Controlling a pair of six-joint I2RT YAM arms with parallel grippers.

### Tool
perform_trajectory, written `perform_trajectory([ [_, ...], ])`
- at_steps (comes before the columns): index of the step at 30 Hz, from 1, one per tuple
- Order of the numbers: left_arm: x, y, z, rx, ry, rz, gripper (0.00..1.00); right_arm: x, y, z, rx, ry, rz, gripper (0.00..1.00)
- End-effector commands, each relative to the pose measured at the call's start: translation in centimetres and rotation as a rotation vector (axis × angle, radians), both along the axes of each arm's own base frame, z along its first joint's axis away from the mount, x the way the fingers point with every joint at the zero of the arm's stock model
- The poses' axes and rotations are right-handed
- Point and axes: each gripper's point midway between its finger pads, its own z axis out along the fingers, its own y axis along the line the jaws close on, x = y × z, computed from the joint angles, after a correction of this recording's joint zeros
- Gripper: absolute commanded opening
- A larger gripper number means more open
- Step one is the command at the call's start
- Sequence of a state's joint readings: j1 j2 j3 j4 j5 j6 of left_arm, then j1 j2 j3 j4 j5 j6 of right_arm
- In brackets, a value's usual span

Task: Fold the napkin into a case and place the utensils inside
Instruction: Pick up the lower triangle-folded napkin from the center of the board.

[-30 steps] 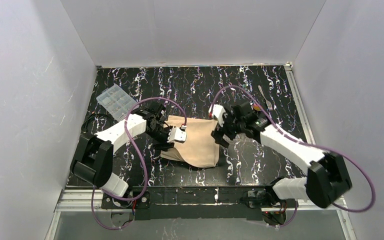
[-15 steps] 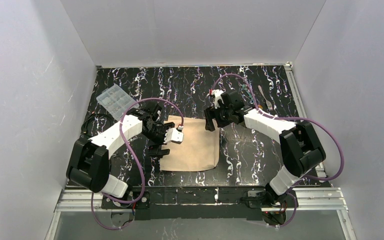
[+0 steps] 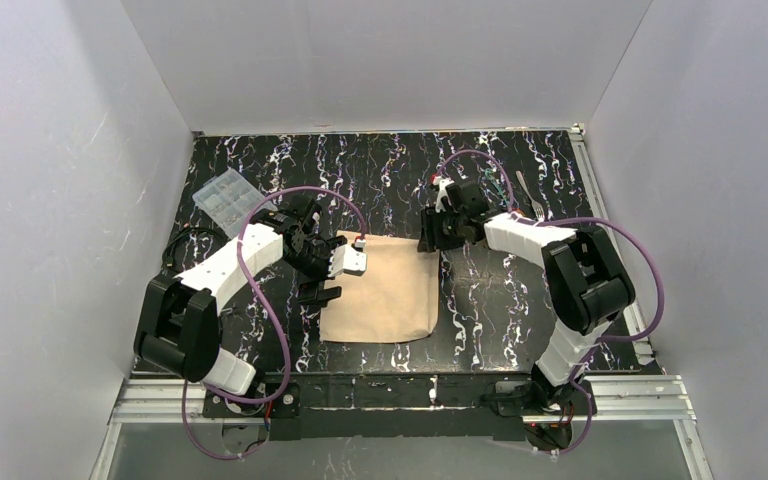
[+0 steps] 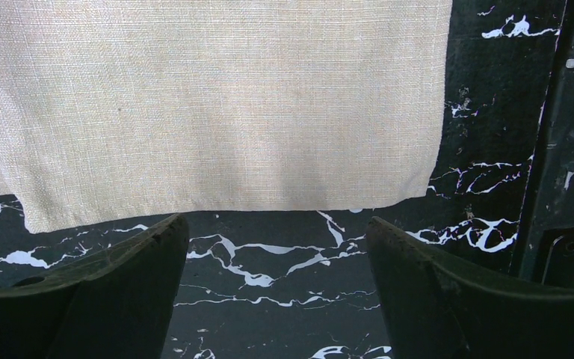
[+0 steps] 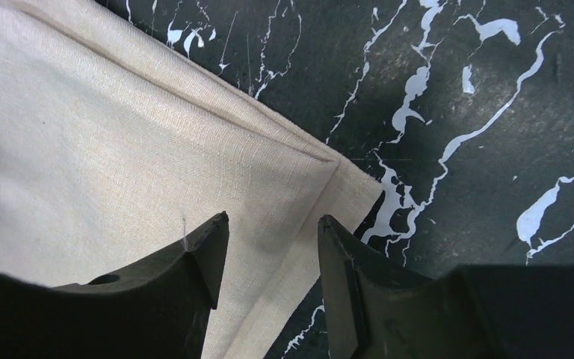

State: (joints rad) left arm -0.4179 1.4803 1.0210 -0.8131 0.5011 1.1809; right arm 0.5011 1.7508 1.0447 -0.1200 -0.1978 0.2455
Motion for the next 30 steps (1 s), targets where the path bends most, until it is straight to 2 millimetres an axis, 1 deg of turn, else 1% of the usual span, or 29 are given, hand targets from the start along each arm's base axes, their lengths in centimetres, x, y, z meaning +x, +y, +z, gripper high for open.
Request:
perform_trajectory([
  [1,-0.1,0.0,0.8,-0.003,0.01,0.009,0.85,1.2,0.9,0.6,0.066,-0.013,-0.014,0.56],
  [5,-0.1,0.0,0.9,-0.007,0.003,0.008,0.85,1.1,0.7,-0.3,0.08,0.016,-0.029,0.54],
  [9,0.2,-0.1,0.8,-0.008,0.005,0.018,0.81,1.3,1.2,-0.3,0.111,0.022,-0.029,0.51],
  [12,0.5,-0.3,1.0,-0.016,-0.006,0.025,0.81,1.4,1.4,-0.3,0.119,0.028,-0.029,0.48],
  [14,0.8,-0.3,1.1,-0.016,-0.015,0.026,0.8,1.5,1.5,-0.4,0.124,0.032,-0.029,0.44],
  [15,0.8,-0.3,1.1,-0.015,-0.016,0.026,0.81,1.5,1.5,-0.4,0.127,0.036,-0.028,0.39],
  [18,1.0,-0.2,1.1,-0.007,-0.022,0.028,0.81,1.4,1.4,-0.5,0.132,0.044,-0.027,0.32],
  [21,0.9,-0.1,1.0,-0.006,-0.022,0.026,0.81,1.6,1.1,0.3,0.139,0.025,-0.031,0.27],
  [26,0.7,-0.1,0.8,-0.005,-0.015,0.022,0.81,1.9,-0.2,3.1,0.15,-0.028,-0.041,0.25],
  [28,0.6,-0.1,0.7,-0.005,-0.012,0.021,0.81,1.6,-0.7,3.6,0.148,-0.031,-0.038,0.25],
  [30,0.6,-0.2,0.6,-0.008,-0.005,0.02,0.8,1.2,-1.4,3.5,0.146,-0.023,-0.043,0.25],
])
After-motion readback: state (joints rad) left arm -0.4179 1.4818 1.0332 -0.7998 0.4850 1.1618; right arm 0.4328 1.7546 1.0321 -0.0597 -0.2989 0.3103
